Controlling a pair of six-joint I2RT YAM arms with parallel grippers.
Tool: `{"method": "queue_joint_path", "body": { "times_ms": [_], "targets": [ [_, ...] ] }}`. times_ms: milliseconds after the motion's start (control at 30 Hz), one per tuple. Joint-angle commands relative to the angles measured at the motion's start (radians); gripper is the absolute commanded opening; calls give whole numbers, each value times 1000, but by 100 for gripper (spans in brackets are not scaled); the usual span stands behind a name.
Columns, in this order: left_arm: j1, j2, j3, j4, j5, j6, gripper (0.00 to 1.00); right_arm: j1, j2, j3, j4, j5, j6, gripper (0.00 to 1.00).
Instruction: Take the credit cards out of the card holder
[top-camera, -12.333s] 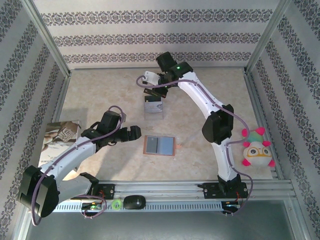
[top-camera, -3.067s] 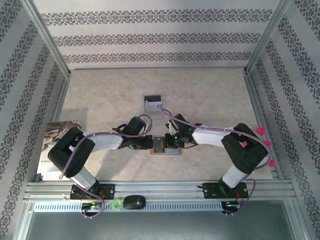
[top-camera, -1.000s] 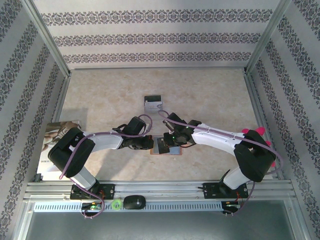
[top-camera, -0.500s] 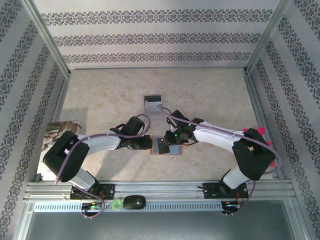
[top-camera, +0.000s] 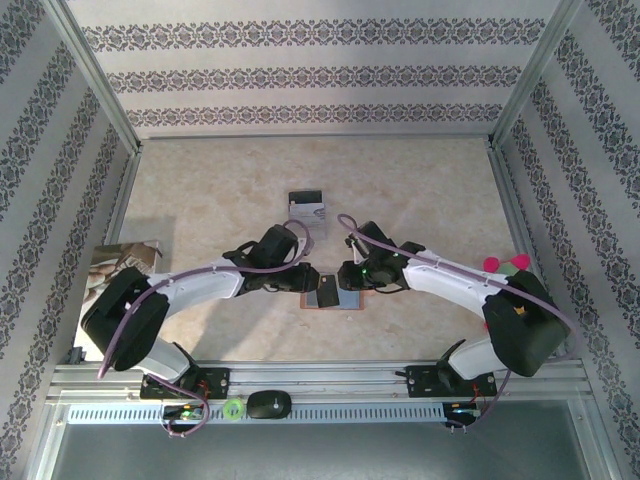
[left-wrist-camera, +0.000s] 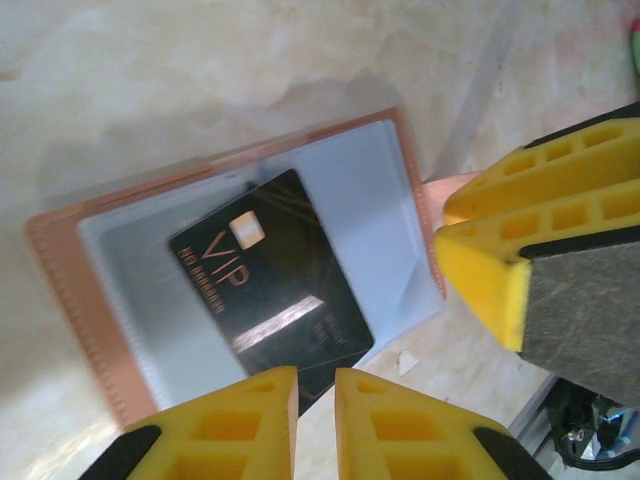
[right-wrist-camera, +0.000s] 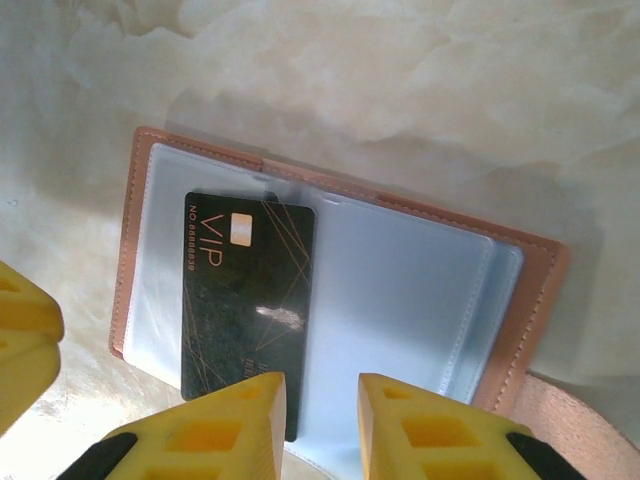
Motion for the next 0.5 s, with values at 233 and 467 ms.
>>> {"method": "queue_joint_path", "body": {
  "times_ms": [233, 467],
  "targets": [
    [-13, 108, 13, 53, 22, -18, 6, -18, -54, -65, 52, -71, -14, 27],
    [6, 166, 20, 56, 18, 1, 2, -18, -17, -69, 95, -144, -25, 29]
  ]
}}
